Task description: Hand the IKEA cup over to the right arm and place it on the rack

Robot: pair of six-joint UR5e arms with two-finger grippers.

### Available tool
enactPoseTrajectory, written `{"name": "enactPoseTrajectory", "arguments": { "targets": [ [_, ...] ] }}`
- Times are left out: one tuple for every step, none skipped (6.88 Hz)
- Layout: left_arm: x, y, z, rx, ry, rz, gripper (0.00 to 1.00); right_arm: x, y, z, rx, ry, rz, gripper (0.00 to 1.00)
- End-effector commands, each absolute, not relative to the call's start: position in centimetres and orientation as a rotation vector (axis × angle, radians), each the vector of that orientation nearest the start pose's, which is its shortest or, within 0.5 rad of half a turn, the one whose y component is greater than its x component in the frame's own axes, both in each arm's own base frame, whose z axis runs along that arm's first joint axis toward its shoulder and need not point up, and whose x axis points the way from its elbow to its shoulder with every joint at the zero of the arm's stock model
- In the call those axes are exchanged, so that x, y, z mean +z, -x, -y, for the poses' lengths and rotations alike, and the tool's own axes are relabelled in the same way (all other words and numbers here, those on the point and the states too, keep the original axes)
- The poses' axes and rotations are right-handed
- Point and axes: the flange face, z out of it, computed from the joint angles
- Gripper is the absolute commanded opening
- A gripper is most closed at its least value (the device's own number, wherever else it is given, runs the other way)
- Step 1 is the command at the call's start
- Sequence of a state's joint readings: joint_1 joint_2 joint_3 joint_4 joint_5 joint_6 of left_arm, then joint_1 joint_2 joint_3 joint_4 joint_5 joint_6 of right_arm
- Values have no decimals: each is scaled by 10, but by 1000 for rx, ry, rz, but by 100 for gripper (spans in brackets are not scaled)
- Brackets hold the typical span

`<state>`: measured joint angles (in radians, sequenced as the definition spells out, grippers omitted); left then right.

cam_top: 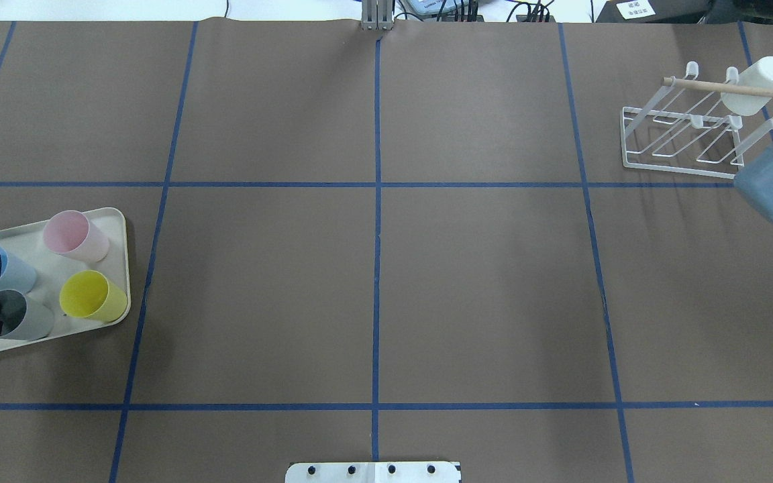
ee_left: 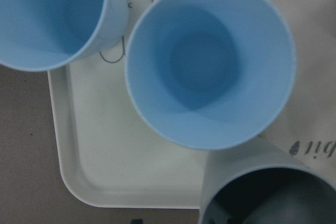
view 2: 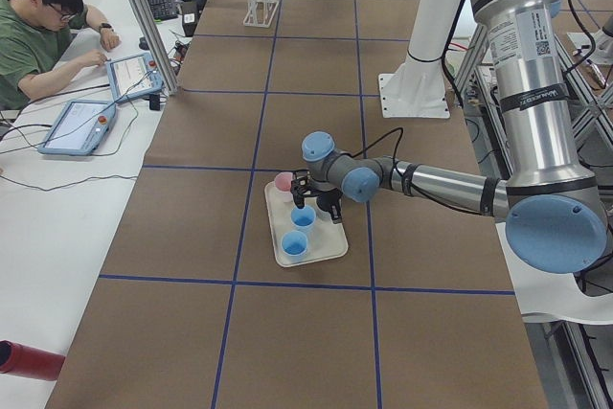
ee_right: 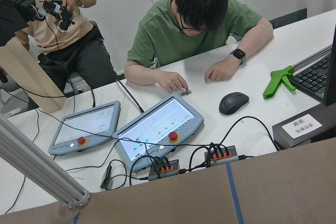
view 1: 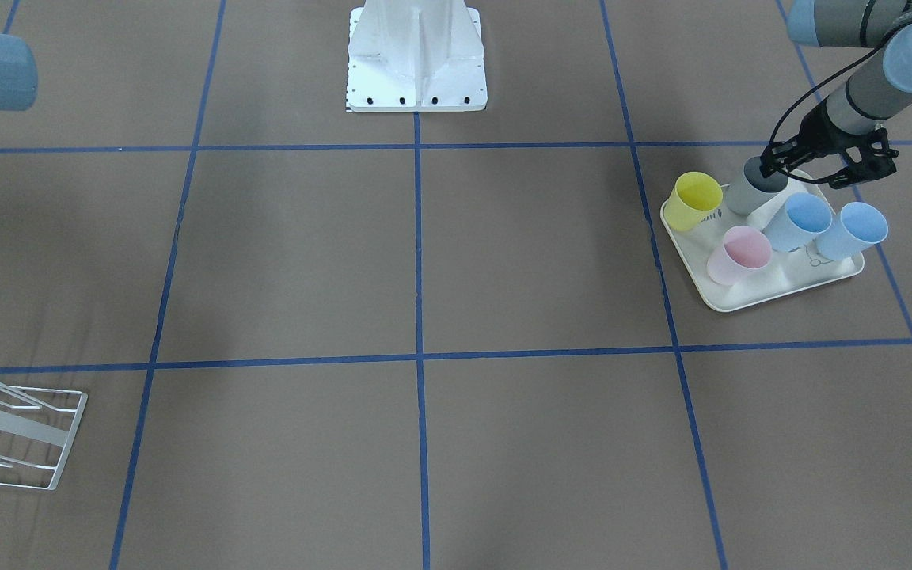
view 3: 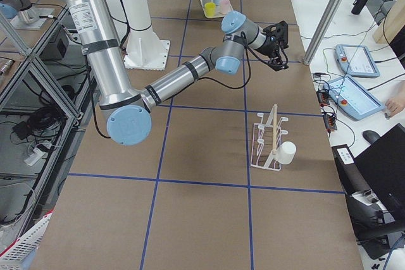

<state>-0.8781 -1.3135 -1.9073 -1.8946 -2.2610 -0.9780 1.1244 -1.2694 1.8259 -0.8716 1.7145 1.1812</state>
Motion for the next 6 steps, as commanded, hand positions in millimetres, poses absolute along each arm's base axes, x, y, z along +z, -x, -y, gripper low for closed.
{"name": "enactPoseTrajectory", "arguments": {
  "targets": [
    [574, -204, 357, -132, 241, -741, 0, 299, 144, 577, 544, -779, 1009, 99],
    [571, -203, 357, -135, 236, -741, 0, 300, 144, 577, 544, -778, 1008, 99],
    [568, -194, 354, -147, 230, -744, 0, 301, 143, 577, 551, -785, 1001, 99],
    [560, -172, 342, -169, 221, -749, 0, 300, 142, 576, 558, -793, 996, 99],
    [545, -147, 340, -196, 185, -771, 0, 301, 146, 575, 560, -798, 990, 99],
    [535, -126, 320, -188, 171, -775, 0, 301, 149, 575, 553, -802, 986, 99]
  ]
}}
